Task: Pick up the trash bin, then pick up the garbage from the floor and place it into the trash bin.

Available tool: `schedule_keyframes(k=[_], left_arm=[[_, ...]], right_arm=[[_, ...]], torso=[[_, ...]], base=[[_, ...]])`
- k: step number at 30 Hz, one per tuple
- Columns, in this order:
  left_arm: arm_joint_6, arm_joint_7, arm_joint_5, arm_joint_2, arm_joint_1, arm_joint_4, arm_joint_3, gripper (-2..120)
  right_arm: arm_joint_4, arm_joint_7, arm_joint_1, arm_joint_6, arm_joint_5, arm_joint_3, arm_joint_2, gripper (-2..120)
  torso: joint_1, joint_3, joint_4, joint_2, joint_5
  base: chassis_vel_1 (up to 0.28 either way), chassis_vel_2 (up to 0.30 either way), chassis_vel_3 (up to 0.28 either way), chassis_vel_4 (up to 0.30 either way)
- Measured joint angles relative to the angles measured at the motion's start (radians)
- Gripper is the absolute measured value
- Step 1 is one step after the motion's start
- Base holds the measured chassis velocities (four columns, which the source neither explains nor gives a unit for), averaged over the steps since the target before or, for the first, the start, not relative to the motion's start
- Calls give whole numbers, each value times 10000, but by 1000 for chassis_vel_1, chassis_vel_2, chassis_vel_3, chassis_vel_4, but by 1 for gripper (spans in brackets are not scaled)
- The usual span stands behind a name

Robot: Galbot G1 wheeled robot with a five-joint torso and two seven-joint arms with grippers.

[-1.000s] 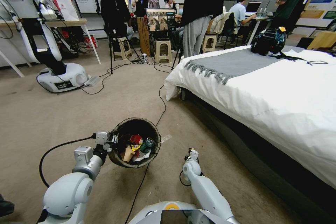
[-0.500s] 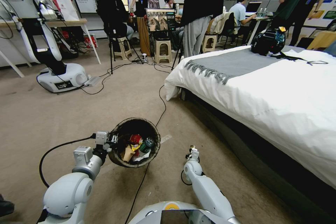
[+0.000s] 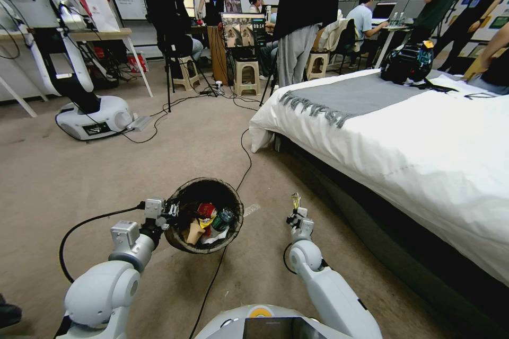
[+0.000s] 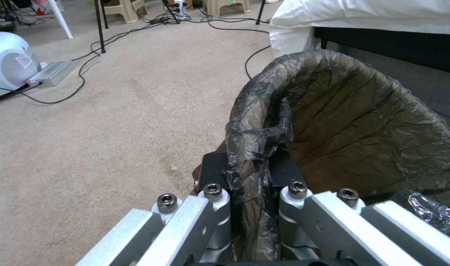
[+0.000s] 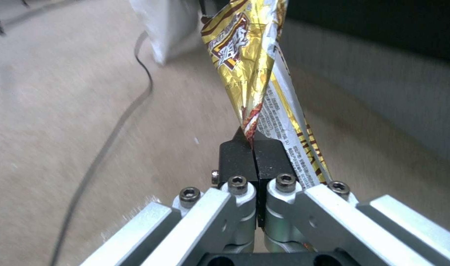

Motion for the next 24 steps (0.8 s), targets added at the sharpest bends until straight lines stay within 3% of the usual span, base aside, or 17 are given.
schedule_keyframes(k=[13, 16, 24], left_arm=[[75, -1, -30, 70, 8, 78, 139, 6], [93, -9, -34, 86, 5, 82, 179, 6], [136, -28, -34, 87, -9, 105, 258, 6]], right_arm=[[2776, -791, 250, -471, 1289, 149, -1726, 0], [3504, -1426, 499, -518, 1976, 197, -2402, 0], [4242, -3052, 1243, -528, 3189, 108, -3194, 0]], torso=[[-1, 0, 0, 0, 0], [0, 0, 1, 0, -1], [0, 0, 0, 0, 0]], base=[[0, 0, 0, 0], [0, 0, 0, 0], [0, 0, 0, 0]])
